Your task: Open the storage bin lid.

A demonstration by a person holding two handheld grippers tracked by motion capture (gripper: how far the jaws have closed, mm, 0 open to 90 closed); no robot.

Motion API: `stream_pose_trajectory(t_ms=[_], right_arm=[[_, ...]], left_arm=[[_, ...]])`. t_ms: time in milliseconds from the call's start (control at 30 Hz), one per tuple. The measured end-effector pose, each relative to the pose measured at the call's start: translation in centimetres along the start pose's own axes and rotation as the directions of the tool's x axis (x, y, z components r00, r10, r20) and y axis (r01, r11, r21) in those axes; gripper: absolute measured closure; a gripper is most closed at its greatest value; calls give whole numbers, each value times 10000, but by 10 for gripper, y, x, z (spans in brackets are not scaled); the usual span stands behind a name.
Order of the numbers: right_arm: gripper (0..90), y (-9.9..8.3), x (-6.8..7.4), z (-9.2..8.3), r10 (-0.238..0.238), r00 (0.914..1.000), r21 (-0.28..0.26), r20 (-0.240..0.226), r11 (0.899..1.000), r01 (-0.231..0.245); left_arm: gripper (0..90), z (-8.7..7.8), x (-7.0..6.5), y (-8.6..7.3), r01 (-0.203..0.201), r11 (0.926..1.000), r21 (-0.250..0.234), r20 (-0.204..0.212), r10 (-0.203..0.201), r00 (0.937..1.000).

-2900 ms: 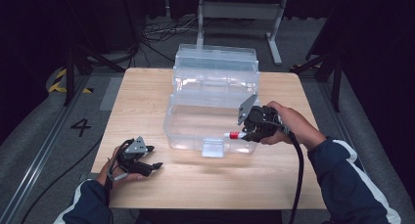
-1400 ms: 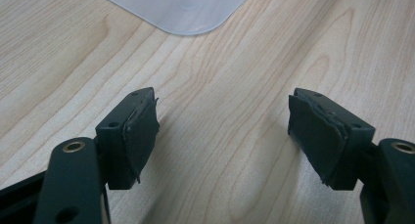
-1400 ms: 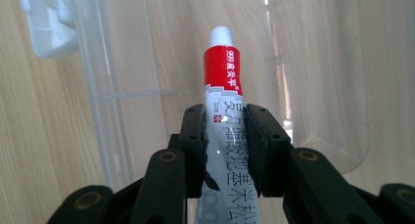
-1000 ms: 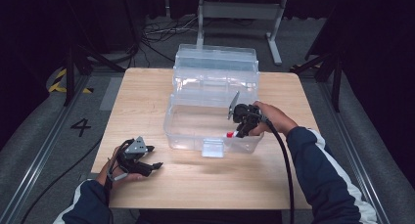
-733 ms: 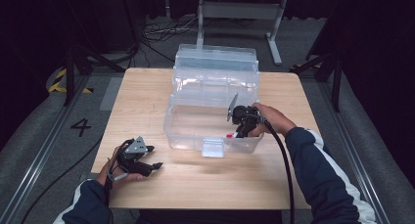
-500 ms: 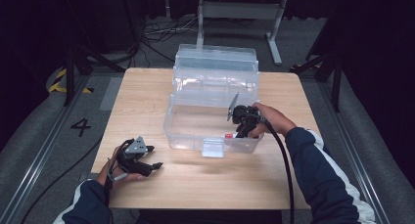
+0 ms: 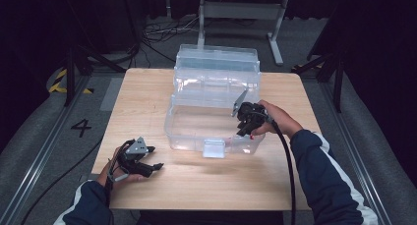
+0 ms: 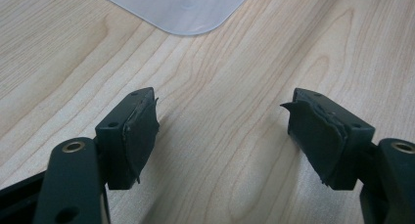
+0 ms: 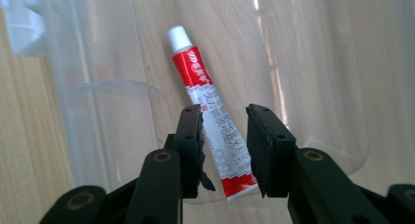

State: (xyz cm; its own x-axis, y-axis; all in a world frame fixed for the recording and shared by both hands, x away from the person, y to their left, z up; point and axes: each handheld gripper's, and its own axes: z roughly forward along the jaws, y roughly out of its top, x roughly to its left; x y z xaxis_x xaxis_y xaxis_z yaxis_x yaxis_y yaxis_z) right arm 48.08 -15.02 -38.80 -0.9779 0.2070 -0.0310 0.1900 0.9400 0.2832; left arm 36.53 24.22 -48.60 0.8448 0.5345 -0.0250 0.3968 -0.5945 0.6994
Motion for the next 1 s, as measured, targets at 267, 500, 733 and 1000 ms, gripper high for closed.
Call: stream_pose_trajectory(t_ms=[267, 500, 733, 1000], right_arm=[[642, -6, 4, -19, 152, 9989, -1172, 454, 9931, -97], [631, -15, 2, -29, 342, 9952, -2302, 914, 9731, -123], [604, -21, 4, -39, 455, 9909, -3258, 1267, 9454, -18], [581, -26, 3, -51, 797, 9821, -3947, 1704, 9188, -61]], left_arm=[[272, 0, 0, 0, 11, 10000, 36, -17, -11, 10000], [271, 0, 0, 1, 22, 9999, 129, -56, -21, 10000], [272, 0, -2, 5, 149, 9991, 406, -139, -144, 9998], [276, -1, -1, 10, 371, 9971, 669, -265, -354, 9990]])
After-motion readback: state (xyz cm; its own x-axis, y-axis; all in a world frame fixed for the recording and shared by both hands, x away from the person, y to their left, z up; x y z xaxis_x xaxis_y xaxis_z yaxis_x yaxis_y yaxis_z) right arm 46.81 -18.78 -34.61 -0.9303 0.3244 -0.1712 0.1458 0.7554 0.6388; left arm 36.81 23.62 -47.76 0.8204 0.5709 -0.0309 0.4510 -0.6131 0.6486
